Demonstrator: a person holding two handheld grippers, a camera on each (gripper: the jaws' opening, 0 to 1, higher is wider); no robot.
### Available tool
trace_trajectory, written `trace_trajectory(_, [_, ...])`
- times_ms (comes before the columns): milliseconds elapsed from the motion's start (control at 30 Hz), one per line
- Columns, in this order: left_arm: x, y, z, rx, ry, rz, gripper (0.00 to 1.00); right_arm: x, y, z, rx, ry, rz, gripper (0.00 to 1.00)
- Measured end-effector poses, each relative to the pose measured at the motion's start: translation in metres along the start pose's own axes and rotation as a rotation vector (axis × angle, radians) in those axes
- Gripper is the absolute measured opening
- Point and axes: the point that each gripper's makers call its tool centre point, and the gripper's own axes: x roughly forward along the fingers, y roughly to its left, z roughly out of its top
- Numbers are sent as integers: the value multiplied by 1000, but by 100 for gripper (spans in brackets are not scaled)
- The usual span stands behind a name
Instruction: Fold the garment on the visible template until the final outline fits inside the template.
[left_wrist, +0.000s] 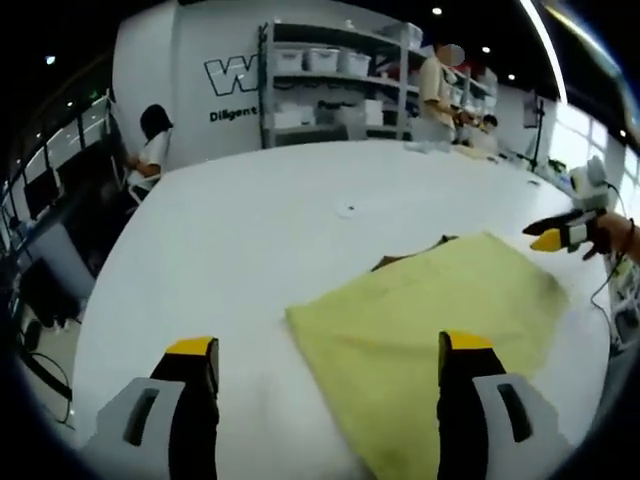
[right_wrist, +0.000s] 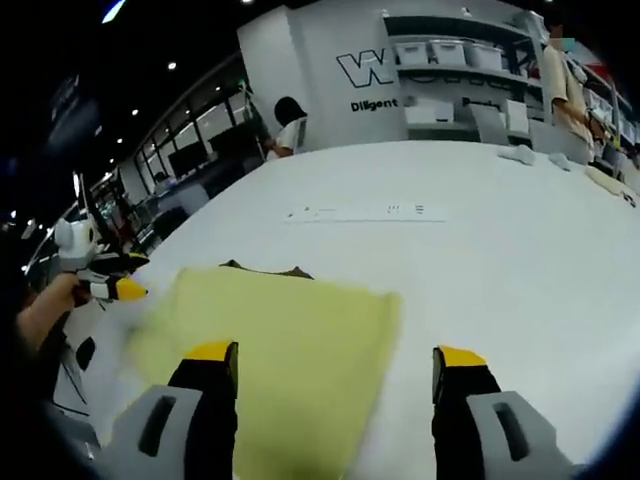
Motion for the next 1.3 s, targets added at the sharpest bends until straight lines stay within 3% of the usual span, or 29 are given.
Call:
trace_trajectory(167, [-13, -9, -6, -8, -1, -14, 99, -11, 9, -11, -21, -1, 14, 86])
trace_trajectory(400, [-25, -16, -23, -30, 21, -21, 97, -24, 21, -32, -38, 7, 31, 84])
trace_trajectory(467, [-27, -19, -32, -57, 61, -37, 91, -26, 22, -39, -32, 16, 36, 82])
trace_trajectory(633, [-31, -19, -47, -81, 75, -40, 79, -28, 23, -52, -21, 22, 34, 75])
trace_trajectory(900, [-41, -25, -72, -124, 123, -55, 49, -36, 16, -71, -29, 51, 17, 61])
trace_trajectory(1033, [-42, -31, -84, -181, 158, -91, 47, -38, 9, -79, -45, 61, -3, 44])
trace_trajectory(1133, [-43, -33, -90, -189, 159, -99, 36, -39, 6, -84, -63, 72, -19, 28])
trace_trajectory(1300, [-44, -40, -100, -221, 183, -120, 24, -42, 8, -87, -62, 75, -14, 18])
